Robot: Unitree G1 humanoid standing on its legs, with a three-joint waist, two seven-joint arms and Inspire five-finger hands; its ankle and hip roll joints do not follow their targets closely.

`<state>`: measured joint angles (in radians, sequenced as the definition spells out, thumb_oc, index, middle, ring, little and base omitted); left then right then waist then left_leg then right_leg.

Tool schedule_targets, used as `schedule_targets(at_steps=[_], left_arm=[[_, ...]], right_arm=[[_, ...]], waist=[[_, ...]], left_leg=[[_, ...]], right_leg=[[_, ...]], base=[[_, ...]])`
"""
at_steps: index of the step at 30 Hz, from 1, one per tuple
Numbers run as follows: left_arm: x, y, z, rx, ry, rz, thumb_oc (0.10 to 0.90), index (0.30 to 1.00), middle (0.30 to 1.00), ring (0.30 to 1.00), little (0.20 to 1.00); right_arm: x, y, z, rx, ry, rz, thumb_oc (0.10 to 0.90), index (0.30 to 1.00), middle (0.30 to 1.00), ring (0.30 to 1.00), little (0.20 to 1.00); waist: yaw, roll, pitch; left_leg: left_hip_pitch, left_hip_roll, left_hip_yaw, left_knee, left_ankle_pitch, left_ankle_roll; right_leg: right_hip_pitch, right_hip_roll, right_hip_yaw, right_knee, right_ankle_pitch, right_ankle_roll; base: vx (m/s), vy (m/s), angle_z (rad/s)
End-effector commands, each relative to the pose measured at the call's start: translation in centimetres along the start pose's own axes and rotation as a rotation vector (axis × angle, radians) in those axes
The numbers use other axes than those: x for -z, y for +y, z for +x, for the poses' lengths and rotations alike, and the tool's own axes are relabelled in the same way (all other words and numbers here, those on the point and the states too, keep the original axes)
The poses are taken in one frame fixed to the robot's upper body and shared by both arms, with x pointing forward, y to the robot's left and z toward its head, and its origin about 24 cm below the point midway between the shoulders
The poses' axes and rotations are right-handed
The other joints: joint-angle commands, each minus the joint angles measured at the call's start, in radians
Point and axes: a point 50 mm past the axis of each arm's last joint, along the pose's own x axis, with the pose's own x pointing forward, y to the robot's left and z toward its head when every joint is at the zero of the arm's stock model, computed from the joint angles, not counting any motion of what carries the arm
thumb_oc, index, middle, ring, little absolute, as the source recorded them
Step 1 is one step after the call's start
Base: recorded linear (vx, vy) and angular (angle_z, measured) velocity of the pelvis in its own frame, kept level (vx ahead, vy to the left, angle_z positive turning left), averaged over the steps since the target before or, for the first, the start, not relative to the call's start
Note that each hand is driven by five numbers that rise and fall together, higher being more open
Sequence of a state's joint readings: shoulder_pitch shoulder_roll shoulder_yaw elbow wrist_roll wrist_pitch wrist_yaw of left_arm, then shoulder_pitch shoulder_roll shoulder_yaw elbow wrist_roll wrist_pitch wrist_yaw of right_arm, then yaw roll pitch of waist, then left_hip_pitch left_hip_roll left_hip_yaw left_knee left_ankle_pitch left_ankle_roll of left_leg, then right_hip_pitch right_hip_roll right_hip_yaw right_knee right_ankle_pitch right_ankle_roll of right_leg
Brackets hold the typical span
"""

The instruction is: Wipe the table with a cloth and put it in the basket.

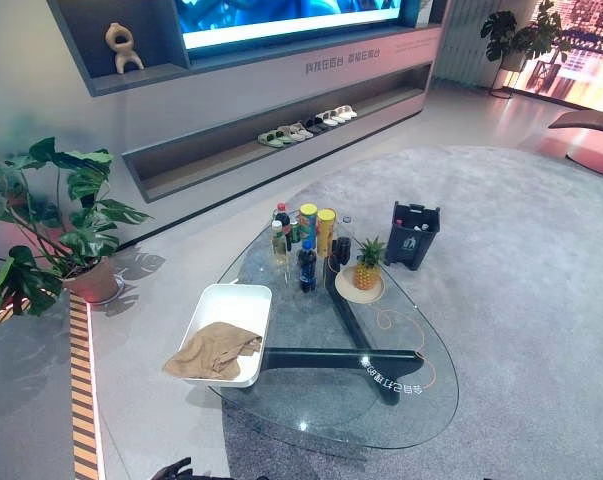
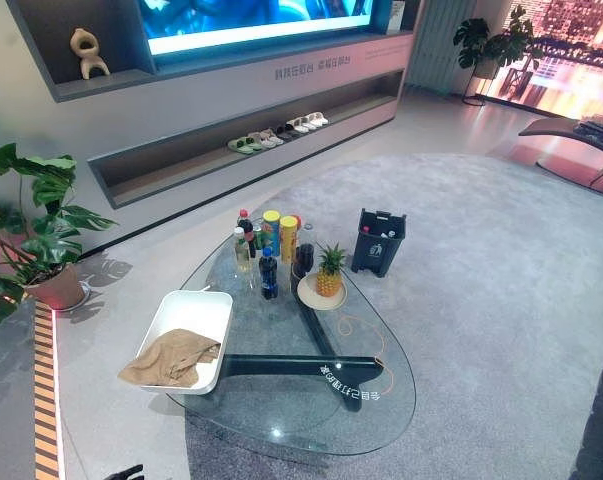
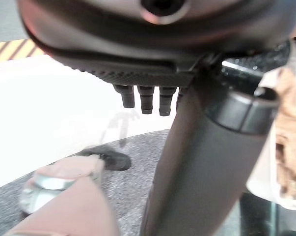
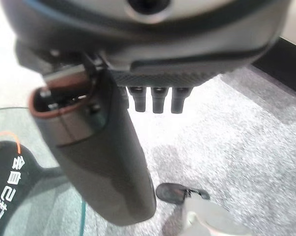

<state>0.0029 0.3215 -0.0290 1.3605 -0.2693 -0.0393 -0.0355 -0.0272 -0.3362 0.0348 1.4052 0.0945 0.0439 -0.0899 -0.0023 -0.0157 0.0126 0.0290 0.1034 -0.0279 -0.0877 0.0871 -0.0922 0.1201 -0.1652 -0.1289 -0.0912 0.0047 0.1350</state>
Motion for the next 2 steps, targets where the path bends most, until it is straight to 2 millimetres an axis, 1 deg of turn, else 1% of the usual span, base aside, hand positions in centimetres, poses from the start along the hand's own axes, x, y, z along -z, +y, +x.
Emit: schedule_targets(at_steps=[1, 2], left_arm=[[-1.57, 0.41, 0.16, -0.003, 0.003, 0.019, 0.800, 0.900, 0.900, 0.900, 0.900], [-1.48, 0.38, 0.16, -0.001, 0.008, 0.021, 0.800, 0.900, 0.900, 0.900, 0.900]], right_arm=[[-1.41, -0.27, 0.03, -0.001, -0.010, -0.046, 0.800, 0.900, 0.900, 0.900, 0.900], [-1.34, -0.19, 0.03, -0.003, -0.006, -0.048, 0.800, 0.900, 0.900, 0.900, 0.900]], waist=[[0.009, 0.010, 0.027], [0.007, 0.010, 0.027]], left_leg=[[0.054, -0.063, 0.055, 0.000, -0.096, 0.035], [0.055, -0.063, 0.056, 0.000, -0.097, 0.034]], right_leg=[[-0.022, 0.051, -0.010, 0.048, 0.001, -0.019], [-0.021, 0.051, -0.009, 0.047, 0.001, -0.019]], base=[[0.02, 0.016, -0.03], [0.03, 0.019, -0.03]])
